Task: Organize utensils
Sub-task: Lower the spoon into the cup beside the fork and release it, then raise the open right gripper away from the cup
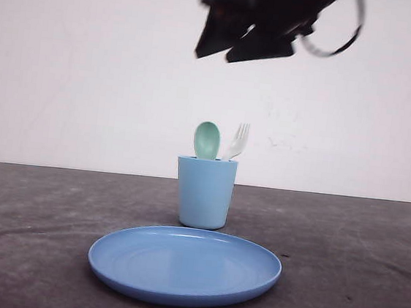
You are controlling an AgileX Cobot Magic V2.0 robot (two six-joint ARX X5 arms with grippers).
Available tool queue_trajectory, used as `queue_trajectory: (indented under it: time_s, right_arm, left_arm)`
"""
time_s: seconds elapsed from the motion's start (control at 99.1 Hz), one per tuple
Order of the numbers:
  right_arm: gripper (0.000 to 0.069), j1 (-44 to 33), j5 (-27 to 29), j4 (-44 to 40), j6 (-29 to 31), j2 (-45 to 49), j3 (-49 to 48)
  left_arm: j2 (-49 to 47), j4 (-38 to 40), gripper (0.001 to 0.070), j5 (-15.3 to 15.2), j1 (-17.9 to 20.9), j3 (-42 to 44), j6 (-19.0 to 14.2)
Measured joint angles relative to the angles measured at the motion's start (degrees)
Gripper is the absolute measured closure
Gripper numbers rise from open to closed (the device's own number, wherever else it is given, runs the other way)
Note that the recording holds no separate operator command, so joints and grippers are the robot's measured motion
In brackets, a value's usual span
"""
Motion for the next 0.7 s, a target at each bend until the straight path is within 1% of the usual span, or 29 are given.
queue_trajectory:
  time_s: [0.212, 0.303, 0.464, 0.585, 0.696]
  right_arm:
    - [0.0343, 0.0, 0.1, -20.8, 2.8, -12.8, 0.0]
    - [0.0343, 0.0, 0.4, -27.2, 3.5, -16.8, -0.1]
    - [0.0343, 0.0, 3.4, -30.6, 4.9, -23.3, -4.9]
    - [0.0343, 0.0, 3.7, -31.0, 6.4, -26.9, -9.2]
    - [0.0343, 0.0, 5.2, -31.0, 7.7, -28.6, -12.0]
  left_arm:
    - [0.0, 0.0, 0.0433, 0.0, 0.0, 0.0, 0.0]
    - [0.0, -0.1, 0.0433, 0.0, 0.0, 0.0, 0.0]
    - [0.0, -0.1, 0.0433, 0.0, 0.0, 0.0, 0.0]
    - [0.0, -0.2, 0.0433, 0.0, 0.0, 0.0, 0.0]
    - [0.0, -0.3, 0.0433, 0.0, 0.0, 0.0, 0.0]
